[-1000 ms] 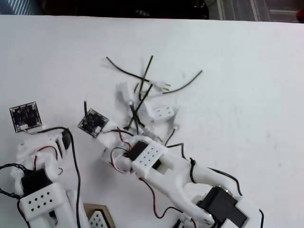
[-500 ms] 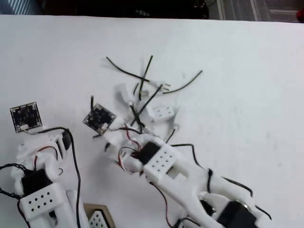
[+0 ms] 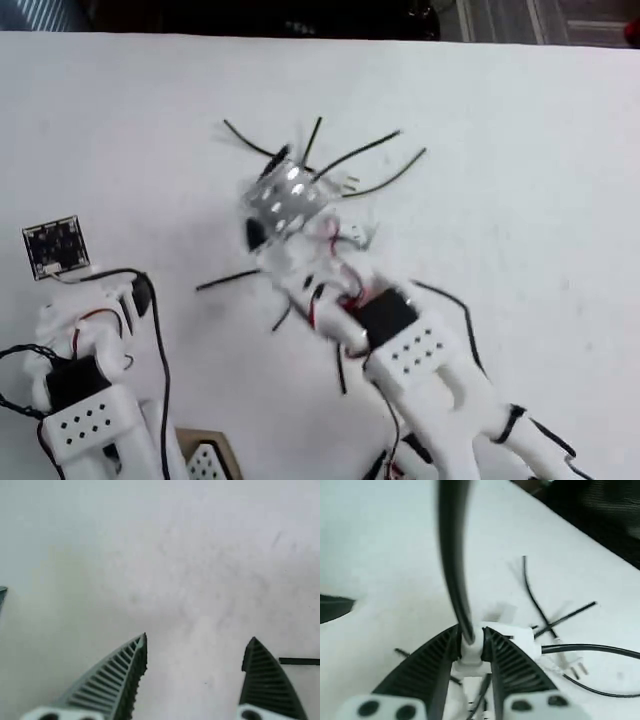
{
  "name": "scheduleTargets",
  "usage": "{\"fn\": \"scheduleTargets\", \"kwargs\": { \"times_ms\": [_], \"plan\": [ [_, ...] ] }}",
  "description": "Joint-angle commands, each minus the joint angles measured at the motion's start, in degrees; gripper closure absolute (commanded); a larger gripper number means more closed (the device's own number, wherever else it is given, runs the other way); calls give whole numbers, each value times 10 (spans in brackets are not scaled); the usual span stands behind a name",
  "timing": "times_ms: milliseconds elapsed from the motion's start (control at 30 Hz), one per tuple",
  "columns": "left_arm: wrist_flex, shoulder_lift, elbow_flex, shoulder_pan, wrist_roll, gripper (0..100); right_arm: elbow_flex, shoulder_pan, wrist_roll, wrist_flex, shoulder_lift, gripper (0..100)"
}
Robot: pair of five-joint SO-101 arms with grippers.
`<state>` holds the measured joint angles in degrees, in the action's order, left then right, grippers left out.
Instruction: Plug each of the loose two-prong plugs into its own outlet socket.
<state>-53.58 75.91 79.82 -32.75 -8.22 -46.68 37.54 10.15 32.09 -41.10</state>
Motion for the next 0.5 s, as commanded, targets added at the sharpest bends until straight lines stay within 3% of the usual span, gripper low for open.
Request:
{"fn": "scheduleTargets", "kwargs": {
  "times_ms": [0, 267, 467],
  "plan": [
    [13, 8, -2, 0, 1, 699, 69, -95, 4, -47, 60, 981],
    [13, 8, -2, 0, 1, 699, 181, -202, -2, -197, 300, 980],
    [13, 8, -2, 0, 1, 699, 309, -240, -9, -237, 482, 978]
  ]
}}
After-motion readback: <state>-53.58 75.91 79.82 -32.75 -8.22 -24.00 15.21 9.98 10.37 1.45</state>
